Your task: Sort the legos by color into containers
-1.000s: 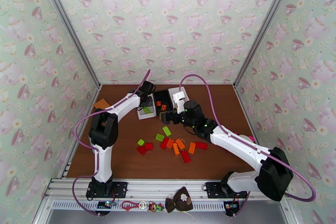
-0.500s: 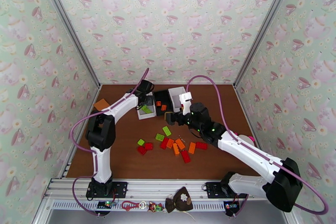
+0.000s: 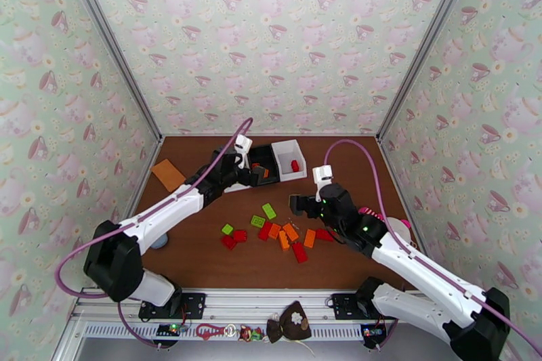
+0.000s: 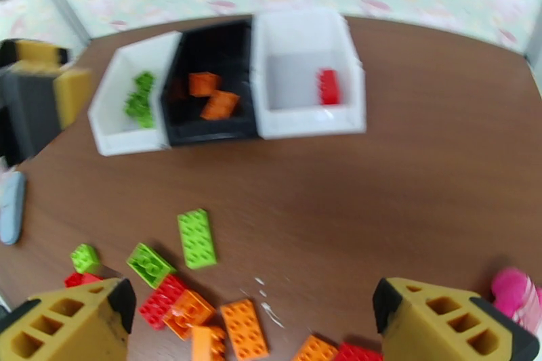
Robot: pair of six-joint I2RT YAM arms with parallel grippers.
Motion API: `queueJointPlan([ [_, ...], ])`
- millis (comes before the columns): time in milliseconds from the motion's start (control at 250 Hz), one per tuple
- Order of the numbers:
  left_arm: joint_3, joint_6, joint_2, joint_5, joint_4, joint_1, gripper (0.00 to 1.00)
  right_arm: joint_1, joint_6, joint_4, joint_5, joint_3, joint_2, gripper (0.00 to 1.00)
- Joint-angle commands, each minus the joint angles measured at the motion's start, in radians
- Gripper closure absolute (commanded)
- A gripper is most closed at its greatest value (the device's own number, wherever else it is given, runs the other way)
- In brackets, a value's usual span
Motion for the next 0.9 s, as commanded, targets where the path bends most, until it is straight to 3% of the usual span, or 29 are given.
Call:
queueJointPlan([
  [0,-0.069,0.128,-0.077,0.132,0.079,-0.038,0.0,0.004,0.115,-0.221,0.124,-0.02,-0.02,0.0],
  [216,-0.249,0.158,-0.172,0.337,0.14,-0.146,0.0,-0.035,0.222,-0.324,0.081,-0.046,0.025,0.01],
  [364,-0.327,0.192,-0.174,0.356,0.188,-0.244,0.0,-0.105,0.24,-0.286,-0.017,-0.082,0.082,0.01],
  [540,-0.422,0.201,-0.136,0.403,0.387,-0.325,0.0,-0.155,0.209,-0.213,-0.056,-0.119,0.155,0.0],
  [896,-0.462,0.241,-0.081,0.47,0.514,-0.382,0.0,-0.212,0.199,-0.088,-0.153,-0.135,0.303,0.03],
])
